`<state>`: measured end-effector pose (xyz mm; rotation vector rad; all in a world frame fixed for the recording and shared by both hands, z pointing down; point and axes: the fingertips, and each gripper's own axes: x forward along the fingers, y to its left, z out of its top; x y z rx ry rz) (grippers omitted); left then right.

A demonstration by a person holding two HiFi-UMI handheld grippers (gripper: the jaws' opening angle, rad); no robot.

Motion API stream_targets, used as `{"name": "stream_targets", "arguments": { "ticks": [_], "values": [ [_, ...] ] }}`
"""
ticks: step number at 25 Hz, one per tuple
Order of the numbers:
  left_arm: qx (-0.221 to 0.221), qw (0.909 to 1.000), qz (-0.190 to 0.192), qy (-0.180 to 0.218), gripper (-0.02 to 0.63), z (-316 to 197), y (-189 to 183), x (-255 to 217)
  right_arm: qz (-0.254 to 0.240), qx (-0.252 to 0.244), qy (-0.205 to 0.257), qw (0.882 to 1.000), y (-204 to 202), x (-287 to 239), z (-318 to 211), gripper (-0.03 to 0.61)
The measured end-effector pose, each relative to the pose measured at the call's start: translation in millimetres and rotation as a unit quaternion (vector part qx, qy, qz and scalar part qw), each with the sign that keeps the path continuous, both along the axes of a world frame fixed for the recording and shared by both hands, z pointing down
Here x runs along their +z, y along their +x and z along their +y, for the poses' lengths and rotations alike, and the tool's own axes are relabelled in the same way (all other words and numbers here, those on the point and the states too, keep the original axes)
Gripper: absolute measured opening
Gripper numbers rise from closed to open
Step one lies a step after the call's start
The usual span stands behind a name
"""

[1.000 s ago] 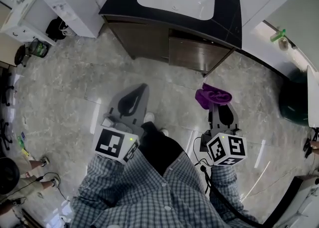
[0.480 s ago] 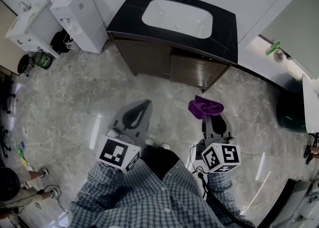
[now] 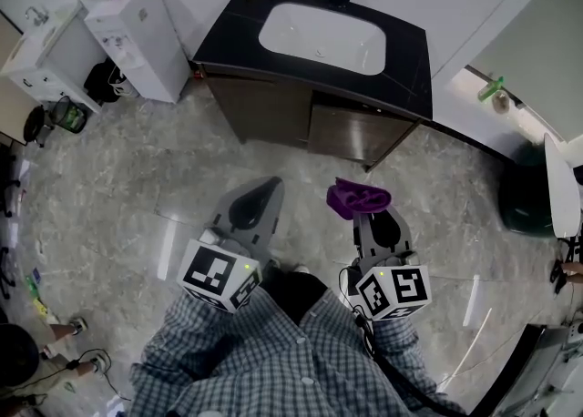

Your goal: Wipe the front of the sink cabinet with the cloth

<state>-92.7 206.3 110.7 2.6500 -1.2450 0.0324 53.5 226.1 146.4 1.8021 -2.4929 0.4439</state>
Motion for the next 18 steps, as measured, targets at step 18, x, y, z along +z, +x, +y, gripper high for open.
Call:
{"name": "stream_targets", "arguments": {
  "ticks": [18],
  "values": [
    [-0.001,0.9997,-0.022,0.006,0.011,3,-12,1,-0.005,-0.017,0.003,1.000,-13,-4,-1,0.074]
  ]
}}
